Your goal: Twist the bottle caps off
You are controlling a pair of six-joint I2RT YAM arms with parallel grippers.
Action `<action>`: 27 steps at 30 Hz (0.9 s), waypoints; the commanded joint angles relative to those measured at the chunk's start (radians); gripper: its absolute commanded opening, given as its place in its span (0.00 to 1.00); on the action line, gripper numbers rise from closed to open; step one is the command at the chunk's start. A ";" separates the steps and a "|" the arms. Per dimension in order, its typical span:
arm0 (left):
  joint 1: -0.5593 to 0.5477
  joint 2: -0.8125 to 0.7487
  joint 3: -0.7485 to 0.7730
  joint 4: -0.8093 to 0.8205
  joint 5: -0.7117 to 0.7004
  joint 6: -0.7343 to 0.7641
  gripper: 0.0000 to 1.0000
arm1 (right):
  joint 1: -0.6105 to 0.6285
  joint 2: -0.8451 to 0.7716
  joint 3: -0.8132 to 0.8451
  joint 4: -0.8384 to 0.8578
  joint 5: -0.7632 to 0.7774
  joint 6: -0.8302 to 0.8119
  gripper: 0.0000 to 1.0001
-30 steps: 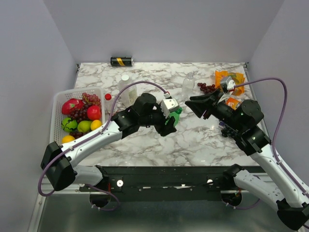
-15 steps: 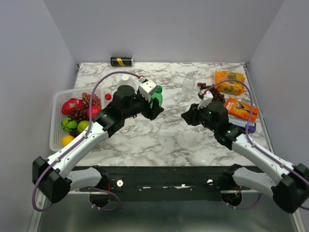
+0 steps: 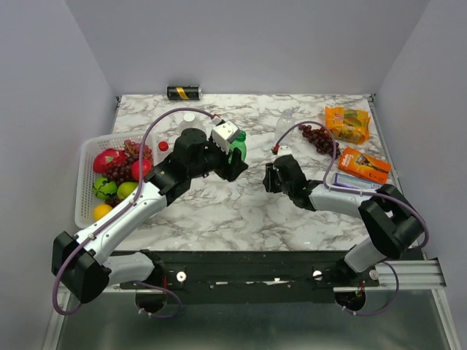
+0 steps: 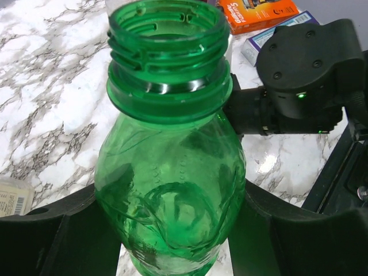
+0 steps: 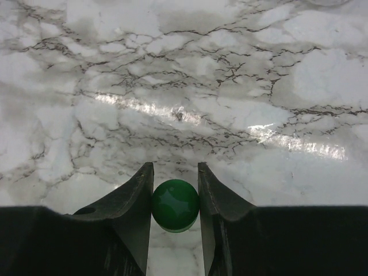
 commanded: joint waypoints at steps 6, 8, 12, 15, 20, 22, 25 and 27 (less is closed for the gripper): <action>-0.003 -0.008 0.008 0.025 0.034 -0.004 0.17 | 0.009 0.165 0.093 0.128 0.187 0.001 0.33; -0.003 -0.007 0.009 0.024 0.035 -0.001 0.17 | 0.009 0.187 0.119 0.118 0.189 0.003 0.33; -0.003 -0.007 0.011 0.021 0.034 0.002 0.17 | 0.009 0.230 0.164 0.092 0.215 0.007 0.34; -0.003 -0.010 0.012 0.019 0.037 0.002 0.17 | 0.009 0.265 0.197 0.069 0.238 0.010 0.36; -0.003 -0.015 0.014 0.016 0.035 0.005 0.17 | 0.009 0.314 0.225 0.041 0.282 0.015 0.38; -0.003 -0.018 0.014 0.015 0.035 0.005 0.17 | 0.008 0.327 0.234 0.032 0.296 0.017 0.39; -0.003 -0.021 0.015 0.015 0.038 0.005 0.17 | 0.008 0.339 0.244 0.024 0.307 0.020 0.41; -0.003 -0.022 0.015 0.015 0.038 0.007 0.17 | 0.008 0.340 0.250 0.024 0.308 0.020 0.49</action>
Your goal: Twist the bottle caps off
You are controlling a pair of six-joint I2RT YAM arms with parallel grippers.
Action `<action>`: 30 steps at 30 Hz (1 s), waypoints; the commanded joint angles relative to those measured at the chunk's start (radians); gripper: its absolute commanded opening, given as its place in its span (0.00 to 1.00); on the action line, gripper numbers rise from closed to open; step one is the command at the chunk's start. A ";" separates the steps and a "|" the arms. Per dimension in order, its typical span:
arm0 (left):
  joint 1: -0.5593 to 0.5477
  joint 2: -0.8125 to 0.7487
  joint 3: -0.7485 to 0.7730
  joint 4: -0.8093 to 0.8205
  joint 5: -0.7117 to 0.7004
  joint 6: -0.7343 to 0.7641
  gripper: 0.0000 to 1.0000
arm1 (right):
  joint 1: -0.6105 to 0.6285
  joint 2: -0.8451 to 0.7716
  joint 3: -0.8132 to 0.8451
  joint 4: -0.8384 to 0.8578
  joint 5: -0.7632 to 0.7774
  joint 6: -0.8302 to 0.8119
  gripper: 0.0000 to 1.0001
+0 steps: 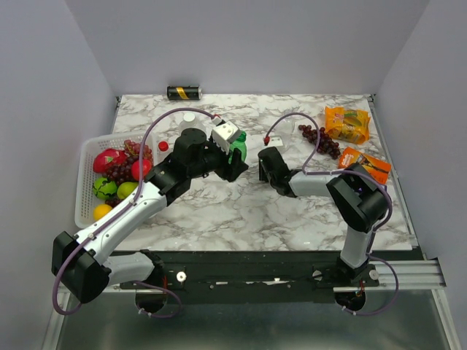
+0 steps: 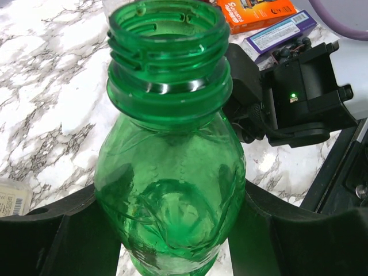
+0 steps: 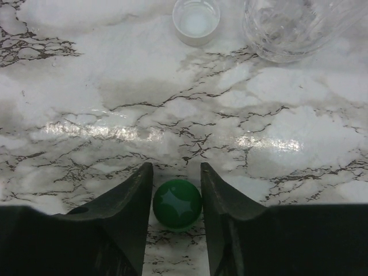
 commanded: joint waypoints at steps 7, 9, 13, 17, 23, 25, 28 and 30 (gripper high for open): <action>-0.003 -0.021 0.017 0.014 0.039 0.007 0.17 | 0.008 0.023 0.041 -0.041 0.050 0.013 0.59; -0.003 -0.019 0.017 0.012 0.042 0.010 0.17 | 0.008 0.005 0.038 -0.042 0.043 0.013 0.65; -0.009 -0.022 0.014 0.021 0.065 0.021 0.17 | 0.008 -0.090 -0.014 -0.022 -0.021 -0.010 0.67; -0.022 -0.022 0.012 0.020 0.093 0.045 0.18 | 0.009 -0.277 -0.078 -0.088 -0.080 -0.015 0.68; -0.099 0.013 0.031 -0.020 0.176 0.125 0.18 | -0.009 -0.627 -0.115 -0.304 -0.282 -0.015 0.68; -0.128 0.028 0.031 -0.025 0.191 0.140 0.18 | -0.043 -0.731 -0.085 -0.396 -0.360 -0.006 0.68; -0.148 0.045 0.031 -0.031 0.194 0.148 0.18 | -0.077 -0.823 -0.048 -0.474 -0.505 -0.001 0.73; -0.157 0.053 0.031 -0.032 0.193 0.148 0.18 | -0.084 -0.891 -0.017 -0.516 -0.543 -0.009 0.75</action>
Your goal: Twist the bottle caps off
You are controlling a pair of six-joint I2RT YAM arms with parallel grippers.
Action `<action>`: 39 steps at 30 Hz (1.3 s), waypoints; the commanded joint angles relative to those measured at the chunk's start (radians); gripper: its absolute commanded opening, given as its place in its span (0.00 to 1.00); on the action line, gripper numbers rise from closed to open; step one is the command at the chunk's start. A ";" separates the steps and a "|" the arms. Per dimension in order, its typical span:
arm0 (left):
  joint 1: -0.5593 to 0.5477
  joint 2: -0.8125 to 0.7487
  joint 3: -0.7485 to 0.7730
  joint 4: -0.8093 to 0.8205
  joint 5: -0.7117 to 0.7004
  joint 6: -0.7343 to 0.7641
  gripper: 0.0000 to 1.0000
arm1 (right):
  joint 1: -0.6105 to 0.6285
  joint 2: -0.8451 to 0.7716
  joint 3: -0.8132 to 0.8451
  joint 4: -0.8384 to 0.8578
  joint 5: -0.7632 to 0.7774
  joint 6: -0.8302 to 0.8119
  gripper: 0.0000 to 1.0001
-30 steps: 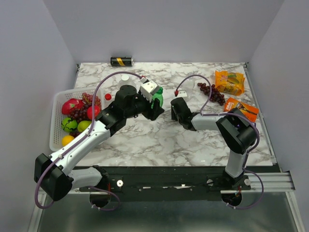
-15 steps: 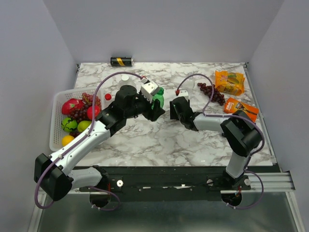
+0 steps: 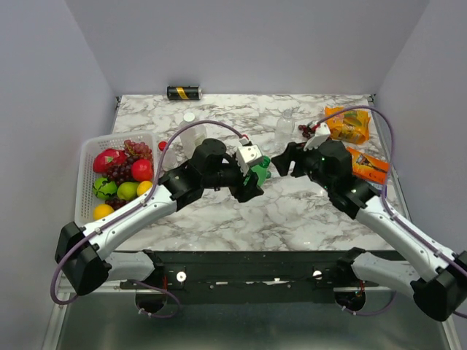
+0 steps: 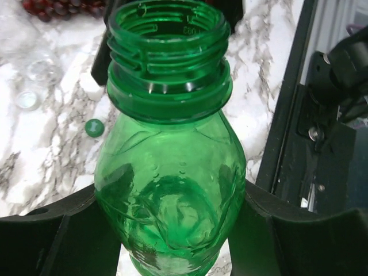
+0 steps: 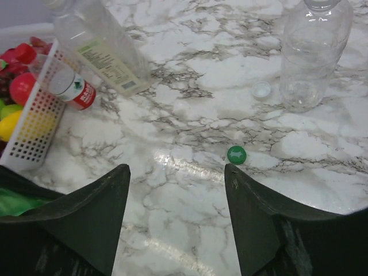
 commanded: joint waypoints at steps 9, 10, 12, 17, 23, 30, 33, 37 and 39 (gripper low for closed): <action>-0.044 0.026 0.031 -0.003 0.037 0.039 0.18 | -0.031 -0.194 0.181 -0.258 -0.420 0.022 0.75; -0.049 0.031 0.033 -0.007 0.034 0.038 0.18 | -0.031 -0.189 0.182 -0.238 -0.451 0.028 0.75; -0.052 0.035 0.036 -0.012 0.037 0.041 0.18 | -0.031 -0.179 0.181 -0.218 -0.528 0.041 0.74; -0.070 0.049 0.042 -0.024 0.042 0.050 0.18 | -0.029 -0.128 0.168 -0.167 -0.597 0.058 0.69; -0.077 0.057 0.043 -0.029 0.029 0.055 0.18 | -0.028 -0.093 0.156 -0.144 -0.628 0.067 0.63; -0.077 0.052 0.039 -0.026 0.013 0.055 0.18 | -0.028 -0.065 0.138 -0.146 -0.639 0.055 0.61; -0.077 0.058 0.039 -0.026 0.012 0.055 0.18 | -0.026 -0.058 0.132 -0.141 -0.636 0.047 0.59; -0.077 0.063 0.037 -0.024 0.005 0.055 0.18 | -0.026 -0.045 0.129 -0.141 -0.639 0.038 0.50; -0.077 0.063 0.037 -0.024 0.003 0.055 0.18 | -0.026 -0.042 0.126 -0.144 -0.631 0.032 0.33</action>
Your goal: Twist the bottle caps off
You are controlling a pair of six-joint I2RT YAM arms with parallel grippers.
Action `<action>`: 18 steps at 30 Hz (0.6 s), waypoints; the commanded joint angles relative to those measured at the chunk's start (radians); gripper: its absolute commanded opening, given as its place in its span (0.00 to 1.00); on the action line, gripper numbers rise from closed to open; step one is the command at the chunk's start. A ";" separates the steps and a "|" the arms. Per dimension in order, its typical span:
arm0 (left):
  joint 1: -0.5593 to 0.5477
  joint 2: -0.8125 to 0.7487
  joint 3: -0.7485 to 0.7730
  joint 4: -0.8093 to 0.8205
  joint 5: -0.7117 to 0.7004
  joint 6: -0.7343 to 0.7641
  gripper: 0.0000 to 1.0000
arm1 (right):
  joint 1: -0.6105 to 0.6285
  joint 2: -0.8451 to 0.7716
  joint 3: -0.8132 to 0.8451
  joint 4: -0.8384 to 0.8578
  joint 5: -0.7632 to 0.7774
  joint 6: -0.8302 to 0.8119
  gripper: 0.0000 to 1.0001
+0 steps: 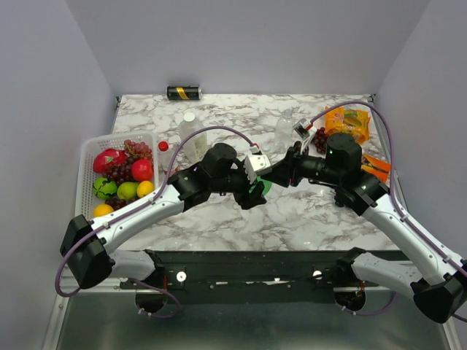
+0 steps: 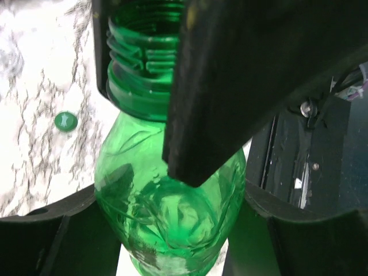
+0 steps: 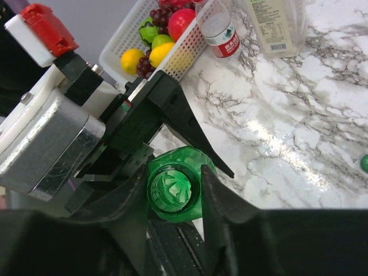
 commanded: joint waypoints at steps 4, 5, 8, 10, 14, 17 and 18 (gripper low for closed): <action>-0.006 0.000 0.029 0.024 -0.017 0.009 0.29 | 0.002 0.003 -0.030 0.013 0.015 -0.026 0.10; -0.007 -0.001 0.024 0.026 -0.022 0.007 0.49 | 0.002 -0.002 -0.033 0.015 0.053 -0.029 0.05; -0.006 -0.009 0.018 0.033 -0.025 0.007 0.76 | 0.002 -0.017 -0.038 0.013 0.136 -0.029 0.01; -0.006 -0.015 0.016 0.036 -0.033 0.007 0.91 | 0.000 -0.022 -0.036 0.010 0.171 -0.038 0.01; -0.007 -0.012 0.018 0.032 -0.040 0.007 0.99 | -0.001 -0.019 -0.018 0.001 0.256 -0.057 0.01; -0.006 -0.012 0.023 0.024 -0.050 0.010 0.99 | -0.004 -0.009 0.005 -0.013 0.343 -0.083 0.01; -0.006 -0.014 0.027 0.021 -0.062 0.013 0.99 | -0.004 -0.008 0.010 -0.019 0.421 -0.103 0.01</action>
